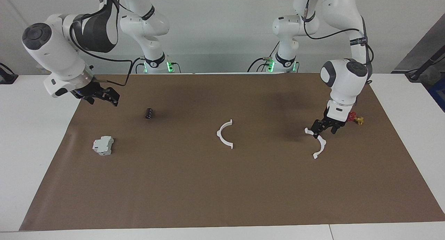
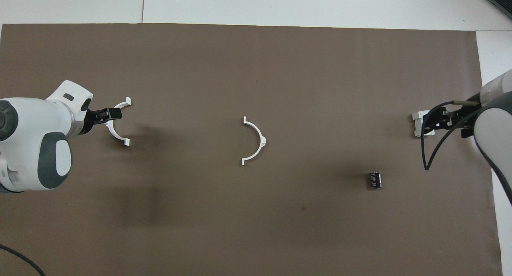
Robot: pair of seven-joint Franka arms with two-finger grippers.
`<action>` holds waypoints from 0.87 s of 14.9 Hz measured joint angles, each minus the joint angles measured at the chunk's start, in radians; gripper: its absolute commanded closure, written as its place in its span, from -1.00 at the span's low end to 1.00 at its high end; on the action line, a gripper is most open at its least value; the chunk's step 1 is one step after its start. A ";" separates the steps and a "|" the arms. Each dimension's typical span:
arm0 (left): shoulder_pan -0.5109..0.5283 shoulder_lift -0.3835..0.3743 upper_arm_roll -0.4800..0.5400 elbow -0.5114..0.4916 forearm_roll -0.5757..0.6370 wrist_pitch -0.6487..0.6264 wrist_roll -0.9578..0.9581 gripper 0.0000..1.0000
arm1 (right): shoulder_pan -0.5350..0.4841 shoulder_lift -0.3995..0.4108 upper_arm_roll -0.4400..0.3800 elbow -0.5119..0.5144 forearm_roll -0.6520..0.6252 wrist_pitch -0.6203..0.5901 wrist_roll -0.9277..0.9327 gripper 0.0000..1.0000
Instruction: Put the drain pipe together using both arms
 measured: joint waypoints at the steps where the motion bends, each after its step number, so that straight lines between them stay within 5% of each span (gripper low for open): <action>1: -0.002 0.010 -0.001 0.000 0.000 0.009 -0.002 -1.00 | 0.002 -0.023 0.004 0.003 0.000 0.000 0.000 -1.00; 7: -0.002 0.088 0.002 -0.001 0.000 0.055 0.023 -1.00 | 0.044 -0.090 0.028 0.128 -0.039 -0.108 0.005 -1.00; 8: -0.002 0.091 0.003 -0.001 0.000 0.055 0.027 -0.81 | 0.060 -0.087 0.031 0.139 -0.043 -0.110 0.007 -1.00; 11: -0.001 0.092 0.003 0.001 0.000 0.055 0.028 0.99 | 0.078 -0.073 0.045 0.144 -0.042 -0.103 0.017 -1.00; 13: 0.002 0.092 0.005 0.004 0.000 0.050 0.029 1.00 | 0.077 -0.070 0.044 0.122 -0.041 -0.078 0.017 -1.00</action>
